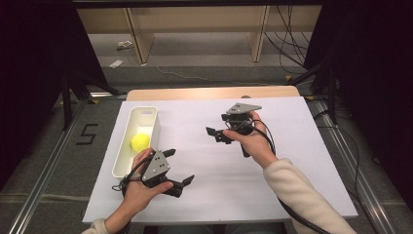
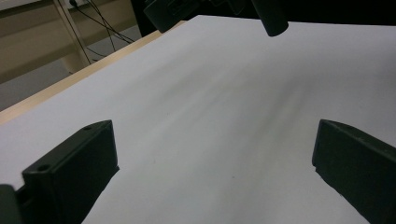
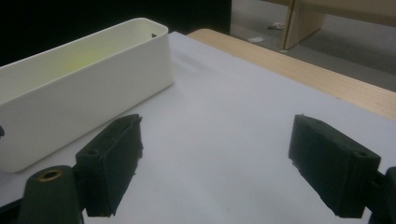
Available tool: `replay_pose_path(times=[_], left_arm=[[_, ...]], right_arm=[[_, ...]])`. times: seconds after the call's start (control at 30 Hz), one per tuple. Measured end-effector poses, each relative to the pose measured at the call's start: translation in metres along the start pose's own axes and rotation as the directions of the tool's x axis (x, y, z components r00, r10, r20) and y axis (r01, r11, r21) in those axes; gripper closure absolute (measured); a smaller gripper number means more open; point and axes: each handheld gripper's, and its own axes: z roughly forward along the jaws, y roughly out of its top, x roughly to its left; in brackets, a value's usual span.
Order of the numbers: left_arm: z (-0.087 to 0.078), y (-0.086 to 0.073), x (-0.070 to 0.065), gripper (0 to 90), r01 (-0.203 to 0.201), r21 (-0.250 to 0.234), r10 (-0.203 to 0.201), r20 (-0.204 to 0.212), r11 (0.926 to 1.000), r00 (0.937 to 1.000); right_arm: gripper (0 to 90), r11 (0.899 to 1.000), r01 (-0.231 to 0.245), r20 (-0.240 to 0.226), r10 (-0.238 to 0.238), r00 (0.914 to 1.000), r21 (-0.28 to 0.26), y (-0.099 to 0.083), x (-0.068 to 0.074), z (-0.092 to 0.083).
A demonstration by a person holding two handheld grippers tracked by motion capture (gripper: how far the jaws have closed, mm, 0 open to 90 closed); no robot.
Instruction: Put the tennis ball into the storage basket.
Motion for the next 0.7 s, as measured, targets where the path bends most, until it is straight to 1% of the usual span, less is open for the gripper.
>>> replay_pose_path(times=[0.03,0.07,0.17,0.5,0.7], left_arm=[[0.0,0.0,0.0,0.0,0.0,-0.002,0.0,0.0,1.0,1.0],[0.0,0.0,0.0,0.0,-0.005,-0.001,0.005,-0.01,1.0,0.9999],[0.0,0.0,0.0,0.0,-0.004,0.002,0.005,-0.011,1.0,0.9999],[0.0,0.0,0.001,0.0,-0.004,0.002,0.004,-0.012,1.0,0.9999],[0.0,0.0,0.001,0.0,-0.003,0.002,0.003,-0.012,1.0,0.9999]], right_arm=[[18.2,1.0,-0.002,0.003,0.002,1.0,0.001,-0.001,-0.001,-0.002],[18.2,1.0,-0.001,0.009,0.002,1.0,-0.003,-0.002,-0.003,-0.005],[18.2,1.0,-0.014,0.021,0.014,0.9997,-0.008,-0.005,-0.006,-0.012],[18.1,1.0,-0.029,0.052,0.029,0.9982,-0.01,-0.018,-0.017,-0.031],[18.2,0.999,-0.041,0.074,0.042,0.9964,-0.02,-0.027,-0.022,-0.043]])
